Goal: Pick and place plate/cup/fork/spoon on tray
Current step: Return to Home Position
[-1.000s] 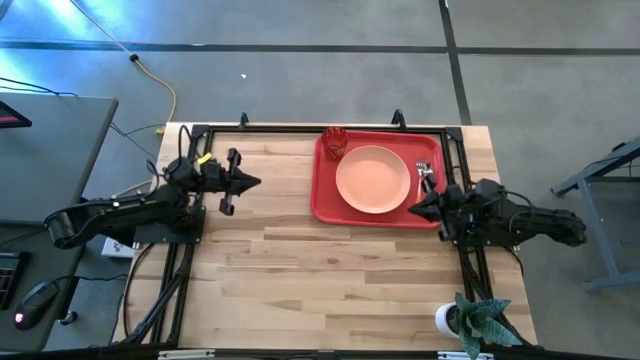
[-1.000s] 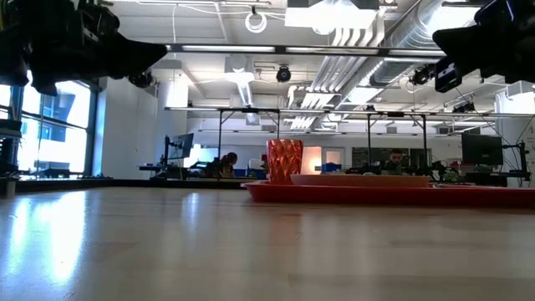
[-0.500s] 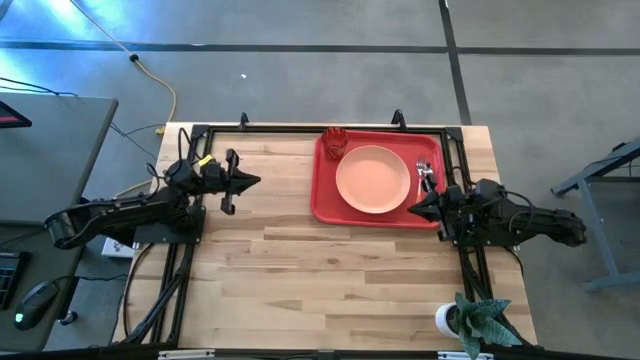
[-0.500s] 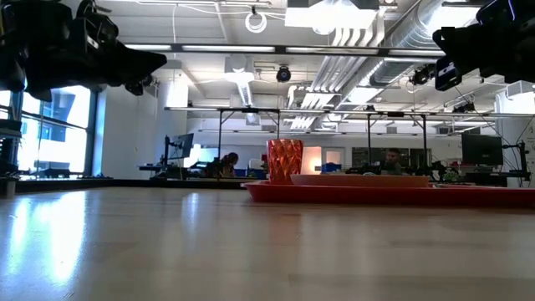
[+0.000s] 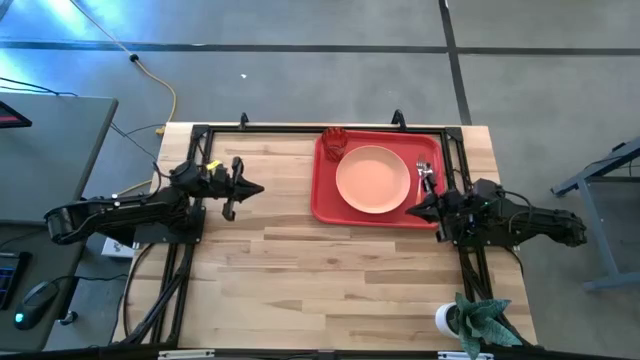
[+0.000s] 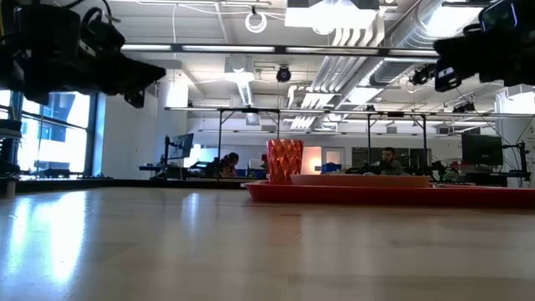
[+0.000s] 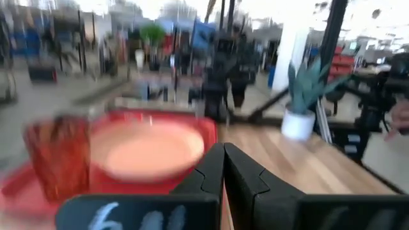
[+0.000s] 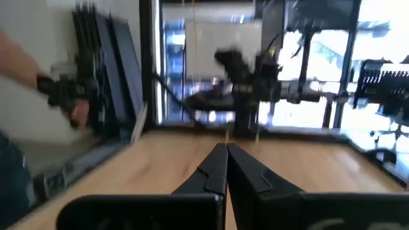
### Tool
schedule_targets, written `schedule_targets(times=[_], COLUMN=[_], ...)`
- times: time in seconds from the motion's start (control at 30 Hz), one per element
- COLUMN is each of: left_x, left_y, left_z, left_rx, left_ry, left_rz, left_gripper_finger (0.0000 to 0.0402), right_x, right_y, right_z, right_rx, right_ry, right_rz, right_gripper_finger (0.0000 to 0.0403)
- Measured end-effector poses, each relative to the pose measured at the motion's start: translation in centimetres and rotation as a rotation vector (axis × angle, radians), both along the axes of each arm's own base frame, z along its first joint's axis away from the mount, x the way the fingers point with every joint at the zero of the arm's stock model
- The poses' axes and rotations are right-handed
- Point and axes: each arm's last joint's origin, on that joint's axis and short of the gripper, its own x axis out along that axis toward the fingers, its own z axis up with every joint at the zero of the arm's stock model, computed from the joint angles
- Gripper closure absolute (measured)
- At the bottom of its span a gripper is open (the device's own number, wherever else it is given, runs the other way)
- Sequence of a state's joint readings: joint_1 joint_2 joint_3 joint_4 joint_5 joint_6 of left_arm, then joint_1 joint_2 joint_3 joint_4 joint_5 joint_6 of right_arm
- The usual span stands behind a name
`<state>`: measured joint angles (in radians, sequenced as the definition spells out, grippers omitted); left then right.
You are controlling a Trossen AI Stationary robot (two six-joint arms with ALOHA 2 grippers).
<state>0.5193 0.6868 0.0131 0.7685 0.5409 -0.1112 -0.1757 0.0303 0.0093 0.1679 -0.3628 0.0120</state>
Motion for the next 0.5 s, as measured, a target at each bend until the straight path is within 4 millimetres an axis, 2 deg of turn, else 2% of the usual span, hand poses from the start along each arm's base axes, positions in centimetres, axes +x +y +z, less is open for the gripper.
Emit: schedule_targets(times=[0.1,0.17,0.5], left_x=[0.1,0.2,-0.3], left_y=[-0.2,-0.3,-0.5], left_z=[-1.0,-1.1,0.7], left_rx=[-0.036,-0.038,0.057], left_ry=[0.093,0.102,-0.052], left_rz=[-0.019,-0.032,-0.116], left_gripper_finger=[0.0401,0.0401,0.0401], right_x=[0.1,0.1,-0.1], right_y=[0.0,0.0,0.5], right_z=[-1.0,-1.0,-0.5], right_rx=[0.005,0.014,0.045], right_ry=[0.101,0.099,0.062], right_rz=[0.004,0.01,0.171], right_gripper_finger=[0.0403,0.0403,0.0403])
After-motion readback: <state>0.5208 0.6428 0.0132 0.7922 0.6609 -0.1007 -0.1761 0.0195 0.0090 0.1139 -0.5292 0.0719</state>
